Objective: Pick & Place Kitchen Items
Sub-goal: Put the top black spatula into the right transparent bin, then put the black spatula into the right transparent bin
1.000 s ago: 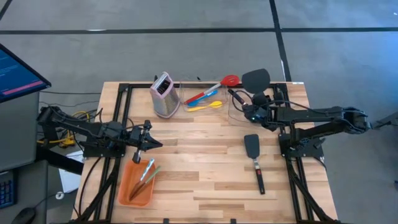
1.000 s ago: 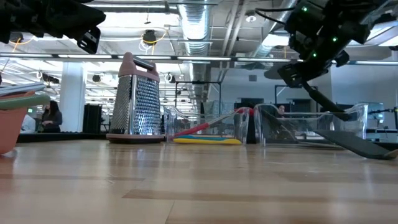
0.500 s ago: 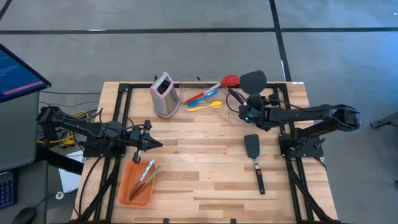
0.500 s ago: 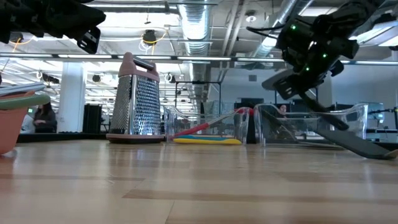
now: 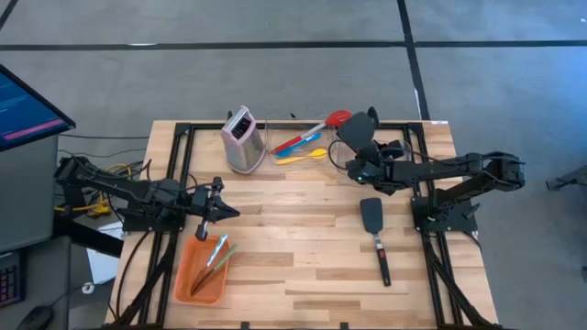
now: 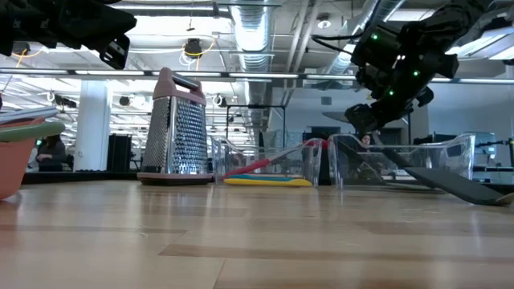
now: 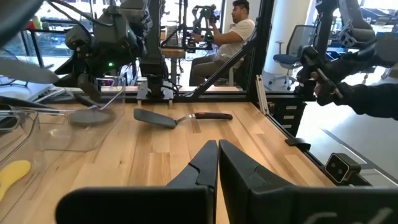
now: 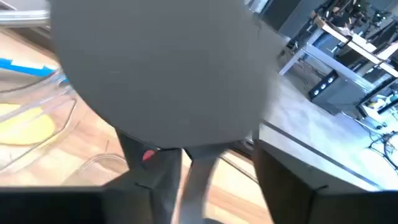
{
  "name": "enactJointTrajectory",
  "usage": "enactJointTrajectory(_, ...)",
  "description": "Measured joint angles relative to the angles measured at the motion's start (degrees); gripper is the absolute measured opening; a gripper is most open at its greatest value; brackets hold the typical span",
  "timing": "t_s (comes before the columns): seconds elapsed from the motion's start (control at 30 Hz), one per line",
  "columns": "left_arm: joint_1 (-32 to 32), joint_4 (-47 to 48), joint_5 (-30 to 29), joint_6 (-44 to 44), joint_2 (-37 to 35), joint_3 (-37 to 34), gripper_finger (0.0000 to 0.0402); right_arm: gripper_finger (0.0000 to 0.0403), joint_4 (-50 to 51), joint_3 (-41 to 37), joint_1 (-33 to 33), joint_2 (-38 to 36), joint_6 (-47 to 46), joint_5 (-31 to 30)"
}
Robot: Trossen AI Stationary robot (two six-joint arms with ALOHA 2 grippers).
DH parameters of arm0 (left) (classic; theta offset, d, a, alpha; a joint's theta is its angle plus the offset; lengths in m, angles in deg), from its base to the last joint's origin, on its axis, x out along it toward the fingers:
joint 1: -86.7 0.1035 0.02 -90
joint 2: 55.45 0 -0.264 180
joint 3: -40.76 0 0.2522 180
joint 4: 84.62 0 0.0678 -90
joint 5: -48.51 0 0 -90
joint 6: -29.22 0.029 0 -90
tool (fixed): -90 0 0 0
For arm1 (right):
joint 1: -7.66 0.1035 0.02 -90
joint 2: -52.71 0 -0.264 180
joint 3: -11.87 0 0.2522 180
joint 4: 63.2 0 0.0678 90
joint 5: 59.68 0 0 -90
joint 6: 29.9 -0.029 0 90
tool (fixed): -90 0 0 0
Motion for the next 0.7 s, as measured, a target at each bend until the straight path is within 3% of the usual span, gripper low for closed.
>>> enactJointTrajectory(0.27, 0.0, 0.0, 0.0, 0.0, 0.0, 0.0, 0.0002, 0.0264, 0.2, 4.6, 0.1, 0.0, 7.9, -0.2)
enactJointTrajectory(0.5, 0.0, 0.0, 0.0, -0.2, 0.0, 0.0, 0.0002, 0.0276, 1.3, 10.1, 0.1, 0.0, 17.0, -0.1)
enactJointTrajectory(0.7, 0.0, 0.1, 0.0, -0.3, 0.0, 0.0, 0.0002, 0.0276, 14.1, 16.3, 2.3, -0.1, 20.2, -0.1)
